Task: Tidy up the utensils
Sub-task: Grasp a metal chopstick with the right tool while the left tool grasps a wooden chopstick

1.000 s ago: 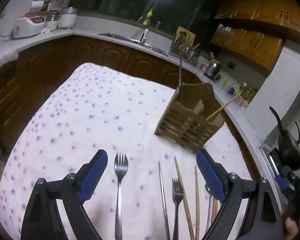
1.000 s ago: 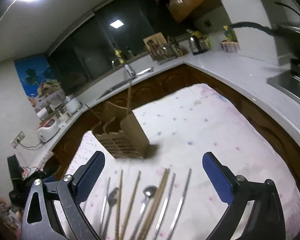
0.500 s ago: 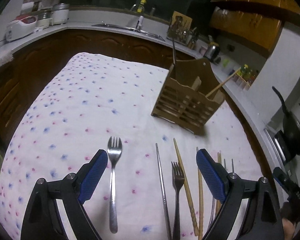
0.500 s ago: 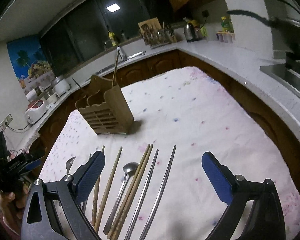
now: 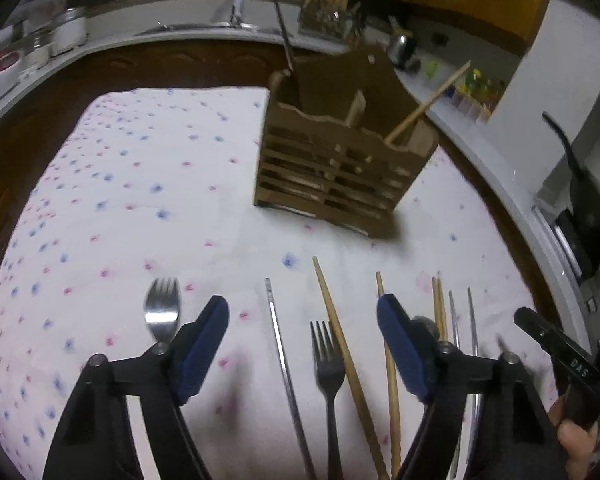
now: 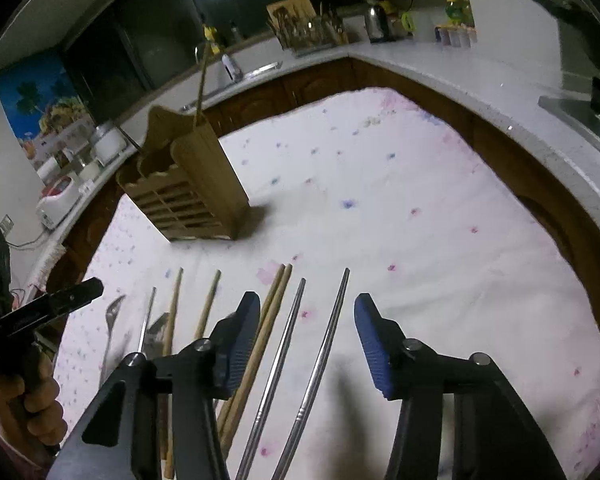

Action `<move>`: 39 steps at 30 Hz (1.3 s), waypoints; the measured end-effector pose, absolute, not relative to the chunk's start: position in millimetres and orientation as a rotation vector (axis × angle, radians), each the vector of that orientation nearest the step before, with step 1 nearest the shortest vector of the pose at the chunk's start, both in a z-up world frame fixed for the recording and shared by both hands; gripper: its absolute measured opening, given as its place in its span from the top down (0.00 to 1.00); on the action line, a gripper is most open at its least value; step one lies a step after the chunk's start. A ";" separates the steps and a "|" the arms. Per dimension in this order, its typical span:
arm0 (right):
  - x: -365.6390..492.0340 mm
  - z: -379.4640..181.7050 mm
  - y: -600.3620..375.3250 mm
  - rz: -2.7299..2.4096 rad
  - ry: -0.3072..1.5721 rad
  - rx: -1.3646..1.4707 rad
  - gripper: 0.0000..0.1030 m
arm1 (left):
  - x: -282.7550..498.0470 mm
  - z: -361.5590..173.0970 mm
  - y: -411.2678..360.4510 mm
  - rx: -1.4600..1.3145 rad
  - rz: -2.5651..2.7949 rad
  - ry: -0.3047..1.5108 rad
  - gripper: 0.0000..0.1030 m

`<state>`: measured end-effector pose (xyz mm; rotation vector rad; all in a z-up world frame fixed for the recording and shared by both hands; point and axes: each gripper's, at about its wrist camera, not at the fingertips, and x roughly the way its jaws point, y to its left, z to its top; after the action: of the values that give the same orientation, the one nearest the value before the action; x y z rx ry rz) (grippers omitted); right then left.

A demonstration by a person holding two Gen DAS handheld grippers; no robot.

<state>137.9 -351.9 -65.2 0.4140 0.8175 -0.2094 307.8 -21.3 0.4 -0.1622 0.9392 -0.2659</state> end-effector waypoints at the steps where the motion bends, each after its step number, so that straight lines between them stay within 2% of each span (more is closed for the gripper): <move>1: 141.1 -68.2 -352.6 -0.207 0.828 0.418 0.52 | 314.6 -2.4 -26.7 -0.153 -0.269 0.955 0.32; 2: 144.1 -71.5 -353.1 -0.206 0.838 0.420 0.53 | 323.0 -6.9 -32.7 -0.133 -0.270 0.975 0.37; 4: 152.1 -80.7 -355.1 -0.215 0.870 0.415 0.55 | 336.8 -14.2 -44.7 -0.093 -0.274 1.011 0.39; 7: 160.7 -91.3 -357.8 -0.223 0.904 0.411 0.60 | 358.6 -31.6 -60.7 -0.054 -0.278 1.079 0.52; 11: 170.5 -101.0 -362.9 -0.239 0.935 0.401 0.64 | 382.3 -51.5 -72.6 -0.019 -0.263 1.139 0.55; 17: 188.1 -115.1 -367.3 -0.264 0.990 0.362 0.77 | 395.7 -63.2 -82.2 0.022 -0.252 1.154 0.55; 21: 196.1 -116.8 -363.3 -0.272 0.998 0.315 0.77 | 393.9 -65.6 -93.6 0.067 -0.257 1.149 0.57; 22: 197.8 -117.0 -363.7 -0.272 1.000 0.310 0.79 | 393.9 -64.8 -95.9 0.080 -0.258 1.146 0.60; 24: 198.6 -117.5 -363.7 -0.285 1.003 0.285 0.87 | 393.2 -66.5 -104.8 0.134 -0.259 1.128 0.67; 26: 198.2 -117.9 -365.2 -0.285 1.001 0.285 0.90 | 392.3 -66.9 -110.6 0.148 -0.281 1.119 0.83; 28: 196.2 -117.9 -366.6 -0.282 0.994 0.284 0.91 | 391.8 -67.8 -114.1 0.148 -0.296 1.113 0.93; 39: 178.6 -99.4 -376.8 -0.221 0.926 0.426 0.96 | 380.0 -50.7 -90.1 0.000 -0.342 1.088 0.97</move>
<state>178.6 -376.8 -99.4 0.4256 0.9264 -0.2212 380.0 -90.1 -50.7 0.0005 1.0881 -0.3425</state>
